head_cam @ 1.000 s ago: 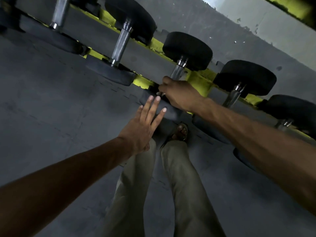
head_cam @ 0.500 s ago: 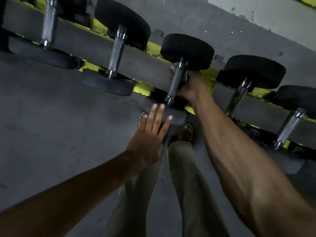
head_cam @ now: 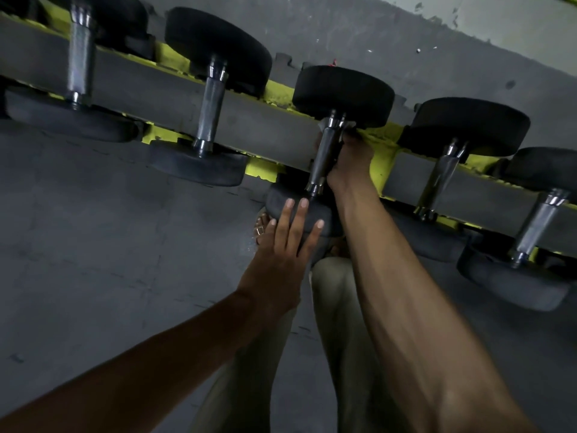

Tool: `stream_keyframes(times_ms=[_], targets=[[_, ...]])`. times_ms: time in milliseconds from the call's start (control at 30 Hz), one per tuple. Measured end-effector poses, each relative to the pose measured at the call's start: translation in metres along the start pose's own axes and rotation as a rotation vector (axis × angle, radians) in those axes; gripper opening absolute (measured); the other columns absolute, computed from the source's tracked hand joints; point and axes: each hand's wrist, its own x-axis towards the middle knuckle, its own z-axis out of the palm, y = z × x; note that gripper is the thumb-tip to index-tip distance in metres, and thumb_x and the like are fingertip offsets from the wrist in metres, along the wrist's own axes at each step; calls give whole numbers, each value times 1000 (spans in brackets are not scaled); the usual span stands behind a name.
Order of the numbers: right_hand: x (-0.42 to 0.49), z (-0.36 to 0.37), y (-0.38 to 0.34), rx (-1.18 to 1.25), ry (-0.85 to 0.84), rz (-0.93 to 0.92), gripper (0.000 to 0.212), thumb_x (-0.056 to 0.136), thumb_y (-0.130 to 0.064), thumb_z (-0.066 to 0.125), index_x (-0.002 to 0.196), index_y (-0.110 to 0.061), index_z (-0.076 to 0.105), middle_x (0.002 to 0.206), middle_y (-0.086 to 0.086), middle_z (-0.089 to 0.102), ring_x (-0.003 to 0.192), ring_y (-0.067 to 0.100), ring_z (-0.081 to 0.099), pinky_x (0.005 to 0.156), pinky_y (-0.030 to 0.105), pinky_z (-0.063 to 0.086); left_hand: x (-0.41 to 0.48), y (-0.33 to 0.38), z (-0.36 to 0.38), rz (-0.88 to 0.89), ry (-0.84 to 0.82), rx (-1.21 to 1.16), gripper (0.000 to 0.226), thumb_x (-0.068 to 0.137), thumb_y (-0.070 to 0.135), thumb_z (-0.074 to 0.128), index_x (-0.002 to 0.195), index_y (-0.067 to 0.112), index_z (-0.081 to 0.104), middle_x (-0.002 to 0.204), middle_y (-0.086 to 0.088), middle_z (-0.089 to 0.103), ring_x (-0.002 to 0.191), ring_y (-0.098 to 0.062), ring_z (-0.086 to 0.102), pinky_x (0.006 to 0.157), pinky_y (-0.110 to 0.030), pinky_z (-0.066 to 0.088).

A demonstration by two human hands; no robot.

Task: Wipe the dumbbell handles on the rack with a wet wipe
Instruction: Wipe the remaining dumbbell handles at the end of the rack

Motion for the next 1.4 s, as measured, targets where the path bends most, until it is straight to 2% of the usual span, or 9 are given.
stream_keyframes(times_ms=[133,400,633,767,900,1067,1167,1300,1400], targets=[[-20,-6,5,-521,420,-603,10,87,-18,69,87,-12,77,92,6,76,88,26,70,73,23,43,0,-1,1,-2,46,-15,103,97,48,40,158,0,-28,161,-41,-27,152,-59,-11,124,-62,23],[-11,-17,-9,-1575,60,-1390,25,97,-27,53,109,-23,73,113,-9,72,74,24,70,49,29,45,-1,-4,4,-5,31,-33,120,92,51,59,158,3,-29,160,-37,-34,153,-56,-18,125,-62,19],[-23,-41,-30,-1908,-824,-1444,43,98,-32,30,112,-18,67,115,6,70,90,36,70,59,39,55,-1,-4,4,-9,60,-29,111,95,45,54,160,3,-26,160,-37,-34,153,-56,-19,125,-61,20],[-15,-34,-62,-1804,-540,-1494,36,102,-23,38,106,-9,71,107,12,73,83,38,72,62,42,60,-2,-3,1,-7,63,-8,107,98,49,47,159,3,-29,157,-38,-37,152,-56,-21,125,-60,20],[-44,-22,-32,-2205,-946,-1245,24,103,-29,44,108,-21,66,107,6,69,92,33,69,62,35,44,-1,0,0,-19,54,7,109,97,51,47,158,4,-30,157,-38,-38,152,-56,-21,124,-60,21],[-47,30,-40,-2478,-697,-910,26,99,-28,52,116,-15,67,124,12,66,111,33,64,84,37,45,-2,3,1,-51,48,61,110,95,52,46,158,3,-30,156,-39,-37,153,-57,-20,125,-60,20],[-57,26,-28,-2400,-900,-765,24,98,-23,50,109,-15,70,119,10,69,109,32,66,73,34,45,-1,4,-2,-49,39,77,108,97,51,43,156,1,-32,156,-40,-37,153,-57,-19,125,-60,19],[-43,3,-65,-2186,-1091,-929,22,96,-32,53,89,-22,71,102,3,72,98,29,67,73,39,54,1,5,-1,-59,30,123,119,96,59,51,155,0,-34,155,-42,-37,152,-59,-18,124,-60,21],[-25,-14,-82,-2039,-867,-1325,10,87,-15,57,82,-22,63,87,8,69,76,31,69,57,32,47,-2,8,-3,-73,12,144,121,95,64,50,155,-2,-33,156,-43,-35,152,-59,-15,124,-58,23]])
